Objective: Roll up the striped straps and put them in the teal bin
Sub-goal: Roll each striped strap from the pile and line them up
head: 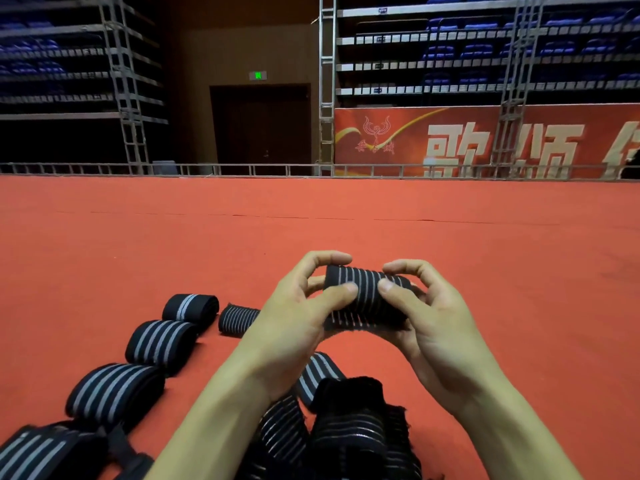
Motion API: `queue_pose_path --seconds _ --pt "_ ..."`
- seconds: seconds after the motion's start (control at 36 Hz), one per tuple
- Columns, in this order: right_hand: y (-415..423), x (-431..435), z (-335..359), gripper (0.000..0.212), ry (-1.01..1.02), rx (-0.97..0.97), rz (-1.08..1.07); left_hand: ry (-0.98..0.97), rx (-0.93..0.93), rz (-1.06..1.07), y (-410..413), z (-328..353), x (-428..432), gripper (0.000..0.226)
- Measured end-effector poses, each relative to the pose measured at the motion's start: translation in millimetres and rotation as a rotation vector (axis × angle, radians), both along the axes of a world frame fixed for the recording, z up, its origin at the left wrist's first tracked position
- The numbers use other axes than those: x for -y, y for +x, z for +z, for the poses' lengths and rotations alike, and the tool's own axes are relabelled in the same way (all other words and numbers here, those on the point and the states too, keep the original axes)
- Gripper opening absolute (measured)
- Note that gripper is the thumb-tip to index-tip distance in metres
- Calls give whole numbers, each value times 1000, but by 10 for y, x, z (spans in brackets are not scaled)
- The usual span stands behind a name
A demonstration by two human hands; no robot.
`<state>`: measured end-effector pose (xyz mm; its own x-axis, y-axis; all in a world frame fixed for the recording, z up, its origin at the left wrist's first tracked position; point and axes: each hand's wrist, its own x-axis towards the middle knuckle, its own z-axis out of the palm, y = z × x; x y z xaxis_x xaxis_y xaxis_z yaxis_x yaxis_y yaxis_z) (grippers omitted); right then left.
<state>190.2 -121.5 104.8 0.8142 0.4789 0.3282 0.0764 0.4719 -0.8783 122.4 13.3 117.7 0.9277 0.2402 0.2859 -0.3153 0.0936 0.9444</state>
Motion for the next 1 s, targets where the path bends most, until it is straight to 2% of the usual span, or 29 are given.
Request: queue_pose_path --seconds 0.22,0.47,0.67,0.86,1.0 --pt "28 36 -7 33 -61 13 2 48 -47 87 30 -54 -80 15" --pt "90 144 -25 27 -218 25 -24 -13 -81 50 -4 -88 -118 23" --pt "7 202 50 31 -247 14 -15 34 -181 43 -106 65 -179 27" --pt "-56 -374 262 33 -386 109 -13 124 -199 146 -254 211 -718 29" --pt "-83 -1001 203 36 -500 123 26 97 -286 233 -341 117 -1252 31"
